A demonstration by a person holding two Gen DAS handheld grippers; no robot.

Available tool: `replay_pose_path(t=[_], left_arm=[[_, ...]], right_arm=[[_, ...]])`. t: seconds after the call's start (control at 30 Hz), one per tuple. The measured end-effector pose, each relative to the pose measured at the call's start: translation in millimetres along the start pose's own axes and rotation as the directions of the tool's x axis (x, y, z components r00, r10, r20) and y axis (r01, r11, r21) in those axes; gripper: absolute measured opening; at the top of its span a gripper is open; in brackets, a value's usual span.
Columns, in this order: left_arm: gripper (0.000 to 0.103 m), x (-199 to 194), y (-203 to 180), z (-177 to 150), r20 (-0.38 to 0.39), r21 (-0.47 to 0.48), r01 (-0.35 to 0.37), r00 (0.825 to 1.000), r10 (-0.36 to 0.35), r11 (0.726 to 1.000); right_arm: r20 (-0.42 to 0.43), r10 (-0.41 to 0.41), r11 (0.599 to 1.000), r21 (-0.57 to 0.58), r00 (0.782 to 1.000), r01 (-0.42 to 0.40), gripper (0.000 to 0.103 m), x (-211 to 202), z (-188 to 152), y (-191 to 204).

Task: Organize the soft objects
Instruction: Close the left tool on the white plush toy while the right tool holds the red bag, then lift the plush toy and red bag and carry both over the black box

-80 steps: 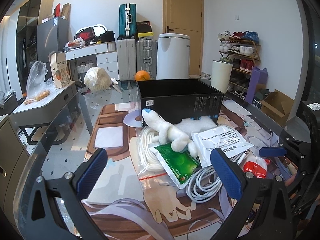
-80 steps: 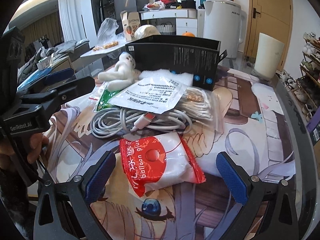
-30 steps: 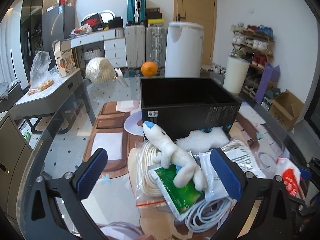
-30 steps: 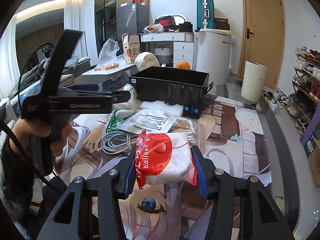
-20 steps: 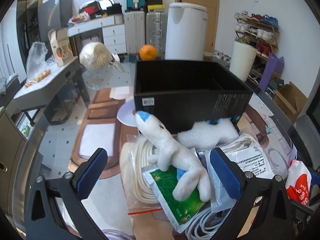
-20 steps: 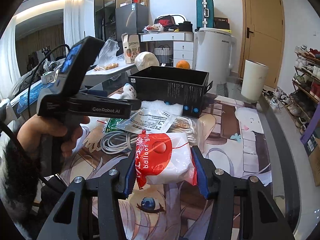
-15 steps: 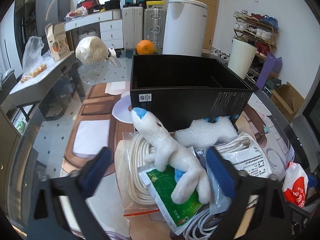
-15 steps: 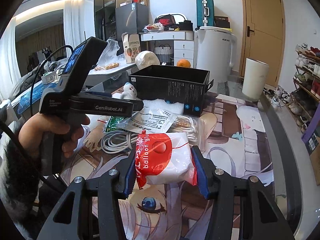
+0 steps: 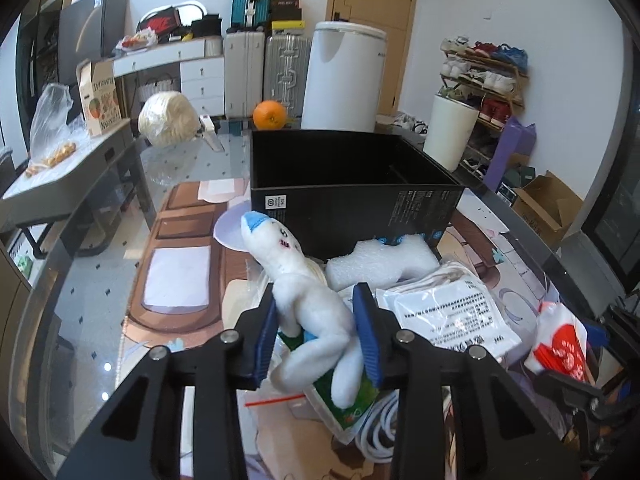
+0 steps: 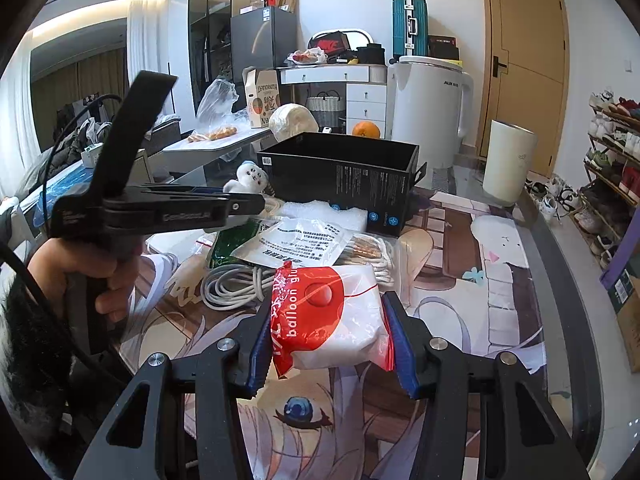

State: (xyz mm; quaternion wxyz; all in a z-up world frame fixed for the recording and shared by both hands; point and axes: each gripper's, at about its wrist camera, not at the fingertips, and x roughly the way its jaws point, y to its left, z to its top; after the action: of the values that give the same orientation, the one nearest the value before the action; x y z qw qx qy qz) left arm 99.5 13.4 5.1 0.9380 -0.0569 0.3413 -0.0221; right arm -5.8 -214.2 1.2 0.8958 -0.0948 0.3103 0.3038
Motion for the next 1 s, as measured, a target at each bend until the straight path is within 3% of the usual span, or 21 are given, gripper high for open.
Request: replay_pose_path(t=[0.5,1.0], left_arm=[[0.035,-41,12,0,0.118,-0.005,0.061,0.991,-0.060,0.998],[0.036,-52,7,15,0.180,0.026,0.067,0.981,-0.071,0.997]], right_arm=[[0.042,-0.003,1.000,-0.016,0.999,0.003,0.051,-1,14,6],[0.094,-0.001,1.000,-0.022,0.996,0.003,0.051,10,53,-9]])
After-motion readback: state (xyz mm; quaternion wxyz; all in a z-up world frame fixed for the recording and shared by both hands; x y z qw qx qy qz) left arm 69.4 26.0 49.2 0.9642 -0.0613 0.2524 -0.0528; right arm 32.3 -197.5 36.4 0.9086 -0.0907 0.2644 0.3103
